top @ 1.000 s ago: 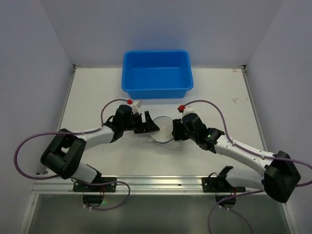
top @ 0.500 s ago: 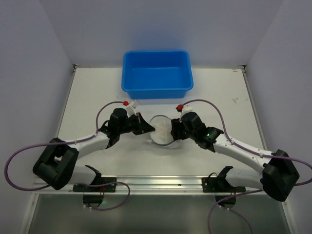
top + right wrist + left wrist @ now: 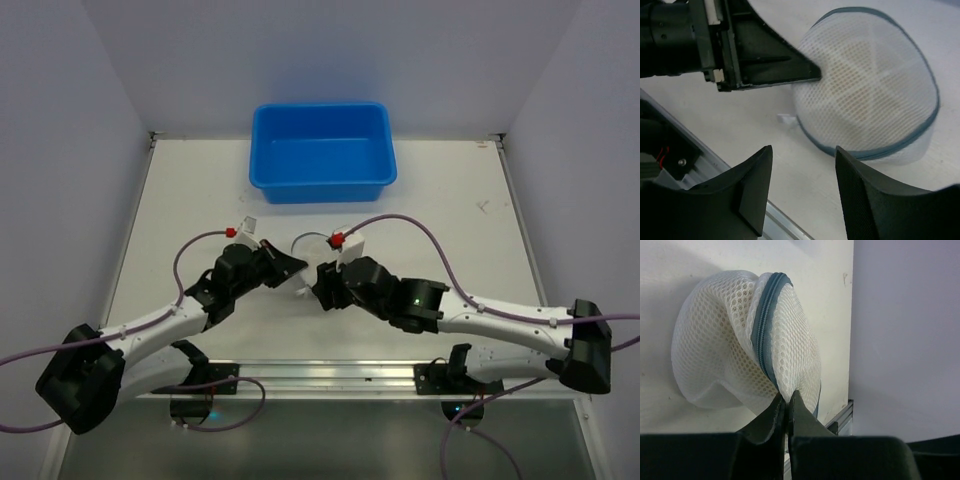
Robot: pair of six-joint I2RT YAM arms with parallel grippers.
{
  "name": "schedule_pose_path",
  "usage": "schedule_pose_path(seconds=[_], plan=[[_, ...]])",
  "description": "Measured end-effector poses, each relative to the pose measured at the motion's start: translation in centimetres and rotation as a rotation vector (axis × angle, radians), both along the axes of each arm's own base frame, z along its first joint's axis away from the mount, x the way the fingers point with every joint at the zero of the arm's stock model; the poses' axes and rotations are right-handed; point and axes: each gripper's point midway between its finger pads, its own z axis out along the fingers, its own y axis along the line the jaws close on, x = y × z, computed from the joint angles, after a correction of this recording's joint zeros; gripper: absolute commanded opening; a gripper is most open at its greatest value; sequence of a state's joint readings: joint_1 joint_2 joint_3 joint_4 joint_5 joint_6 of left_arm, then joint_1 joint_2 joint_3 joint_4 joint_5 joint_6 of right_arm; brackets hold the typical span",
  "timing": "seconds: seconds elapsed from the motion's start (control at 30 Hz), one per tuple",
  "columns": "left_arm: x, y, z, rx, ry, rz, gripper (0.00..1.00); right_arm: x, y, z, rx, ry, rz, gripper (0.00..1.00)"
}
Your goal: Unzip the laundry bag and remove the bra
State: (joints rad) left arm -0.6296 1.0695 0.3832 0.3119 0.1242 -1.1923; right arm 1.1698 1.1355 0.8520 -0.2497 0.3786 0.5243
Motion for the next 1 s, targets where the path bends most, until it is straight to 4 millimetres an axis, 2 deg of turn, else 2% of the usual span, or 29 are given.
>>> schedule_pose_path(seconds=[0.07,0.17,0.3,0.53,0.87,1.0], plan=[[0.0,0.1,0.0,-0.008,0.015,0.034,0.0,-1.0,1.3,-1.0,-0.006,0.025,0.018,0.5],[0.0,0.3,0.1,-0.015,0.03,0.078,0.0,-1.4,2.5,-3.4,-0.042,0.064,0.008,0.45],[0.1,0.8,0.3,-0.018,0.037,0.124,0.0,-1.4,3.0,-5.5,-0.073,0.096,-0.025,0.41],[0.5,1.6,0.9,-0.026,0.03,0.174,0.0,-0.2,4.1,-5.0,-0.017,0.079,-0.091,0.36],[0.5,1.7,0.9,-0.03,0.039,0.19,0.0,0.6,5.8,-4.9,0.022,0.076,-0.118,0.34],[0.5,1.7,0.9,-0.03,0.038,0.192,0.0,1.0,5.9,-5.3,0.021,0.08,-0.143,0.27]])
